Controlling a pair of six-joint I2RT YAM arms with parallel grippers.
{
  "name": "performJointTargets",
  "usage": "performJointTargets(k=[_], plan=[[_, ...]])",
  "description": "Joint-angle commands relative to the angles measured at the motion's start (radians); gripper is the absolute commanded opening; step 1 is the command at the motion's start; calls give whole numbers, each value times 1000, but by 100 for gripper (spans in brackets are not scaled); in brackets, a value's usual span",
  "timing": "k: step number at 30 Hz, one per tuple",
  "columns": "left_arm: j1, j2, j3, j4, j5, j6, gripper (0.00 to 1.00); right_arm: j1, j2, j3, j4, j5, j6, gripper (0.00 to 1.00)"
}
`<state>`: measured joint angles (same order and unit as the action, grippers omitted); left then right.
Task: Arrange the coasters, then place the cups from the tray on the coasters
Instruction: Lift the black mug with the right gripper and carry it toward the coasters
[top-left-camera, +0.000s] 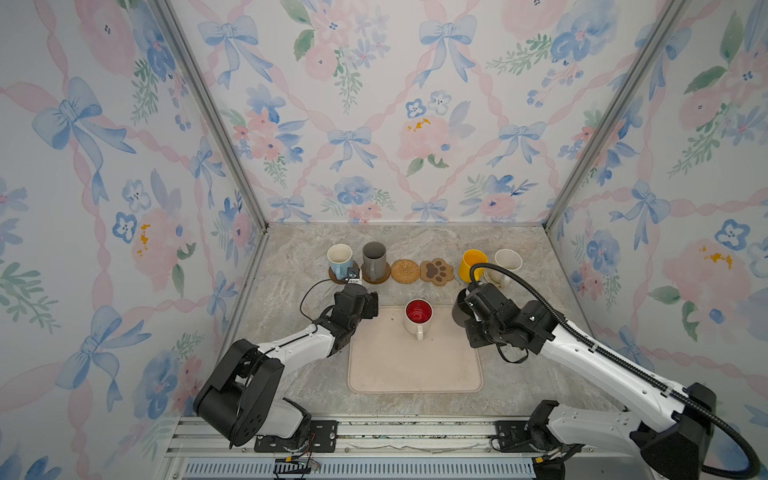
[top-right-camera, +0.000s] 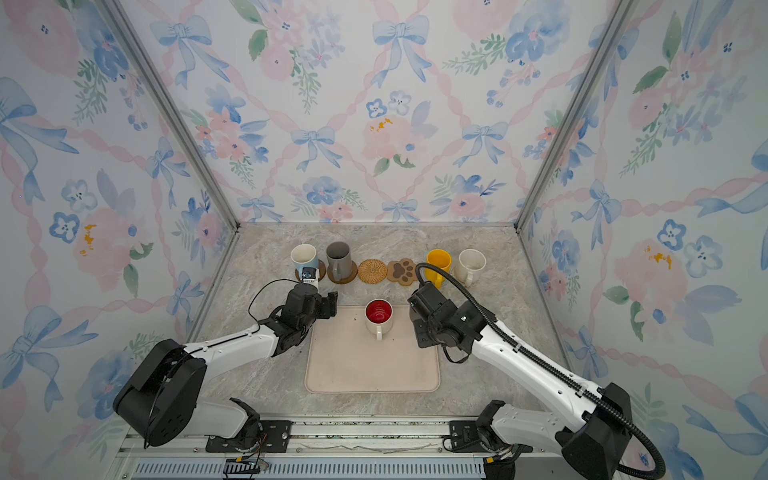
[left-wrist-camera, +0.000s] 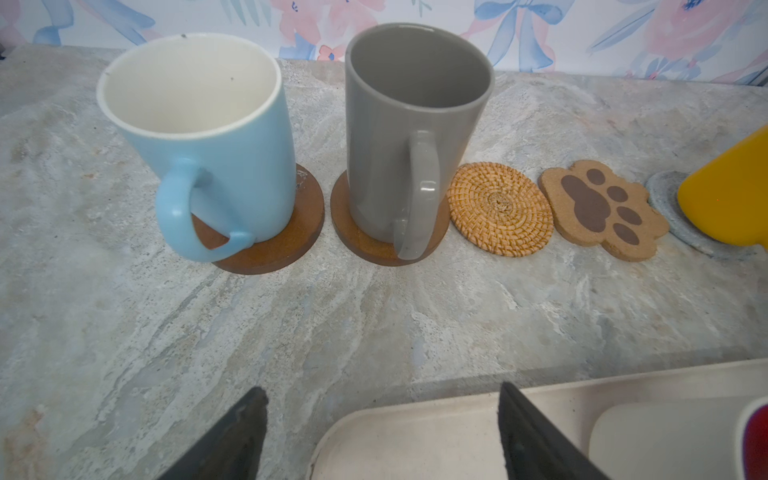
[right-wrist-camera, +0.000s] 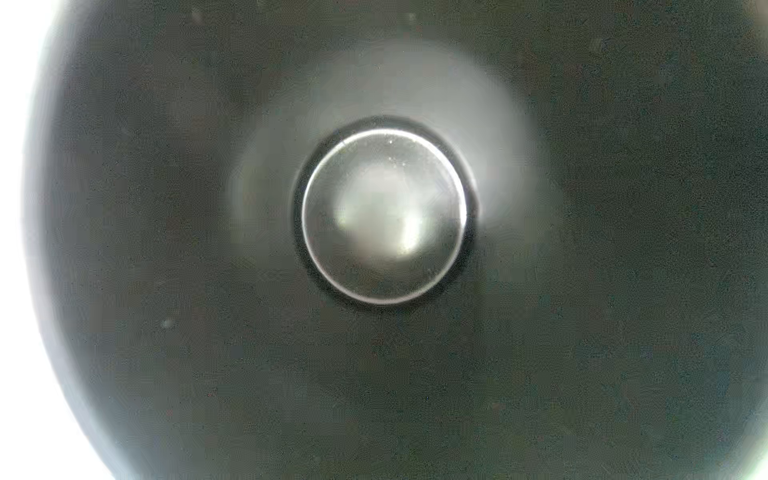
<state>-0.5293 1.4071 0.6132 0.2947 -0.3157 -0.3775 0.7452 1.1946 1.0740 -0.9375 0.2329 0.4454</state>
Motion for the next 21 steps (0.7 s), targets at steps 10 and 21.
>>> performJointTargets(k=[10,21], plan=[[6,26,18,31,47,-12,83,-124,176,160,225,-33,-133,0],[8,43,25,32,44,-8,83,-212,365,295,345,-41,-195,0]])
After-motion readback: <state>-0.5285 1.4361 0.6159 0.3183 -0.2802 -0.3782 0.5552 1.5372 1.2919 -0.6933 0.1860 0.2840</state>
